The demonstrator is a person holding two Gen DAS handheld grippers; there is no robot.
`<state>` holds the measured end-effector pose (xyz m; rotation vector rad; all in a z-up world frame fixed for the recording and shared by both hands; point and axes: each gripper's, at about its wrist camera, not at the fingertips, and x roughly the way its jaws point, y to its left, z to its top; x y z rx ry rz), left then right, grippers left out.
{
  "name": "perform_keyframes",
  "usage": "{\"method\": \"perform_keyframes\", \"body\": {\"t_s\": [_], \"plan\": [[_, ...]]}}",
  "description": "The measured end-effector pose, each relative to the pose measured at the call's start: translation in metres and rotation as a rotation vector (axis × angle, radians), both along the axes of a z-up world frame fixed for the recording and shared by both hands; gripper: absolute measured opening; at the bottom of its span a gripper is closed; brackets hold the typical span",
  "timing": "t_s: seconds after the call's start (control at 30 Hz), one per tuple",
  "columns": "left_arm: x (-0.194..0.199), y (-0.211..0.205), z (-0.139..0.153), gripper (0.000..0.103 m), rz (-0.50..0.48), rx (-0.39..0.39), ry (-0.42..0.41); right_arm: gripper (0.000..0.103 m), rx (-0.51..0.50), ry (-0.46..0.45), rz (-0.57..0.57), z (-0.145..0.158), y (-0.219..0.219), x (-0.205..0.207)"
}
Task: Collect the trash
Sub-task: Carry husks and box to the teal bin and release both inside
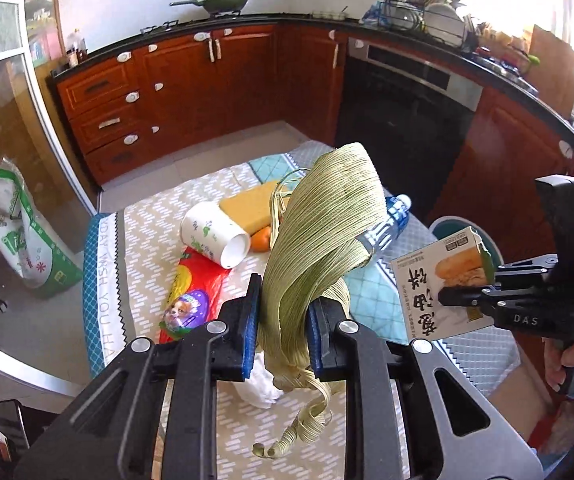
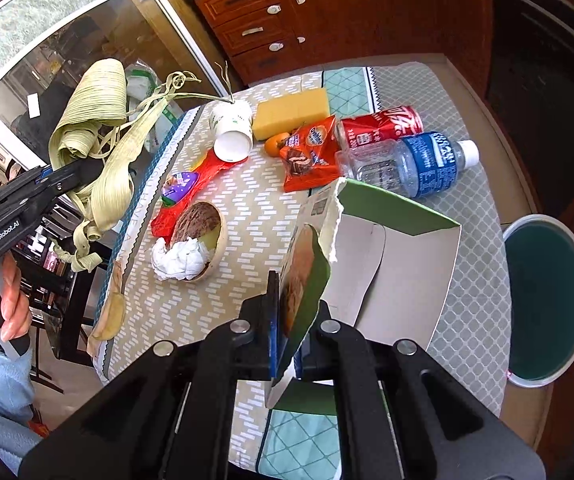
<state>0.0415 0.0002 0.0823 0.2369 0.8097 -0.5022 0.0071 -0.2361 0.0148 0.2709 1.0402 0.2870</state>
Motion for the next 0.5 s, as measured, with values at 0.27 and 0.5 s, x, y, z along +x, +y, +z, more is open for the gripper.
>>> {"method": "perform_keyframes", "body": {"t_s": [0.27,0.5], "plan": [[-0.016,-0.101,-0.015,0.021,-0.17,-0.016,0.036,0.005,-0.062,-0.037,-0.214,0.015,-0.107,-0.028],[-0.015,-0.208,-0.046,0.021,-0.334,-0.016,0.084,0.005,-0.1,0.037,-0.384,-0.022,-0.205,-0.046]]}}
